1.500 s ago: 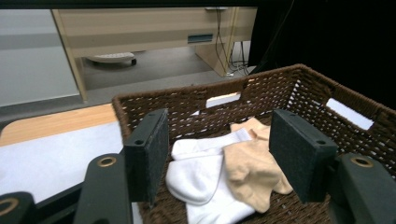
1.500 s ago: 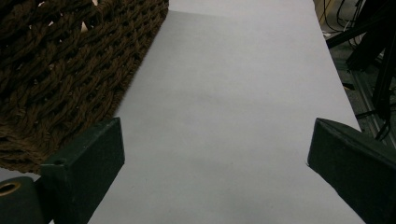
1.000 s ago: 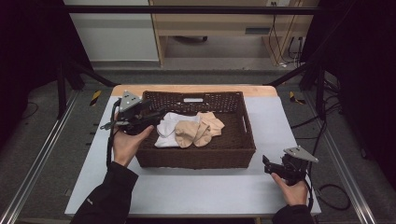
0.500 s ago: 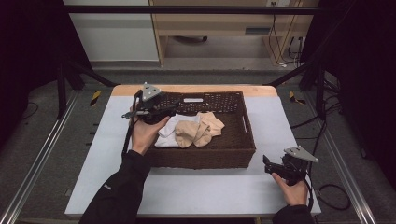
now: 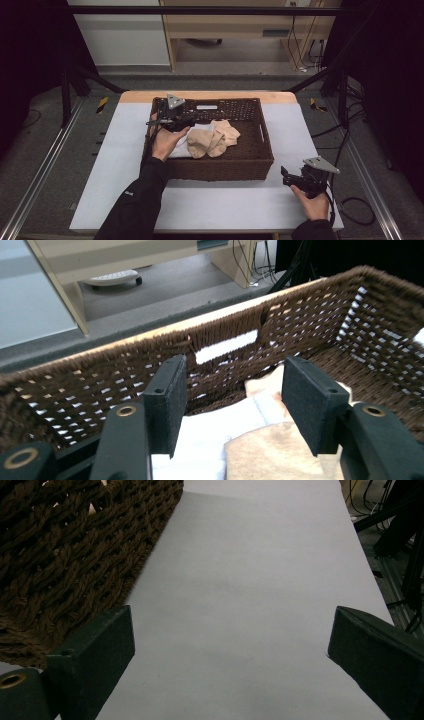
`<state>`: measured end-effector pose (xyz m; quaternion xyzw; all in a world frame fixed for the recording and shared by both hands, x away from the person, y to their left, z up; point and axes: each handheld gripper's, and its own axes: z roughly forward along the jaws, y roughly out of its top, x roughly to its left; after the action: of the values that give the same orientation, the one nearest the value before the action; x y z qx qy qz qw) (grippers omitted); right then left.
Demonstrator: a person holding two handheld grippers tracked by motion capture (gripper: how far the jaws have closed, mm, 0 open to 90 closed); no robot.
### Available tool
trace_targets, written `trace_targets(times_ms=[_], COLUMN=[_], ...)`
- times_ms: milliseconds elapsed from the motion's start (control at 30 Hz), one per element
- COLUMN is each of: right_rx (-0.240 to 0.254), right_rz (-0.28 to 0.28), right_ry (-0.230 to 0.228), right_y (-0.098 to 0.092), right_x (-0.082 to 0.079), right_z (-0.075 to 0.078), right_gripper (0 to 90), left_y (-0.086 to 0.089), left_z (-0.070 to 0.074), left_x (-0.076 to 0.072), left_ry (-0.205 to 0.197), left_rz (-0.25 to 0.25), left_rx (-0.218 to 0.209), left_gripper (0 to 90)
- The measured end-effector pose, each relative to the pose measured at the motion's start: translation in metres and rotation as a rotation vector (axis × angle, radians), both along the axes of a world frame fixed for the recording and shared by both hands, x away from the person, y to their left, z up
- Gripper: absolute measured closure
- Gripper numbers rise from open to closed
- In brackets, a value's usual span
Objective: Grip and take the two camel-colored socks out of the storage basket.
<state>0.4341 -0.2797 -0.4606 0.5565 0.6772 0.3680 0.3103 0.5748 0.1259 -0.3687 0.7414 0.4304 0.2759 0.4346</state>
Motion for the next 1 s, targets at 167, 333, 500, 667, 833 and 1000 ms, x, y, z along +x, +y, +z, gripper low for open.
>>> trace_targets(times_ms=[167,333,500,667,833,1000], right_rx=[0.002,-0.001,-0.009,-0.016,-0.020,-0.022], right_rz=[0.001,-0.001,0.002,0.003,0.005,0.004], right_ry=[0.000,0.004,0.010,0.014,0.018,0.021], right_y=[0.000,0.000,0.001,0.001,0.003,0.002], right_x=[0.000,0.000,0.001,0.001,0.002,0.002], right_z=[0.000,0.000,-0.001,-0.002,-0.002,-0.003], right_gripper=[5.1,5.1,5.1,5.1,5.3,5.3], left_y=[-0.002,-0.002,-0.004,-0.007,-0.008,-0.011], left_z=[-0.013,-0.025,-0.034,-0.041,-0.047,-0.052], left_x=[0.004,0.006,0.006,0.007,0.007,0.007], left_ry=[0.021,0.060,0.106,0.145,0.185,0.214], left_rz=[-0.004,-0.016,-0.026,-0.040,-0.038,-0.058], left_rx=[0.021,0.039,0.065,0.082,0.115,0.139], left_gripper=[43.3,42.8,42.8,41.5,40.0,37.8])
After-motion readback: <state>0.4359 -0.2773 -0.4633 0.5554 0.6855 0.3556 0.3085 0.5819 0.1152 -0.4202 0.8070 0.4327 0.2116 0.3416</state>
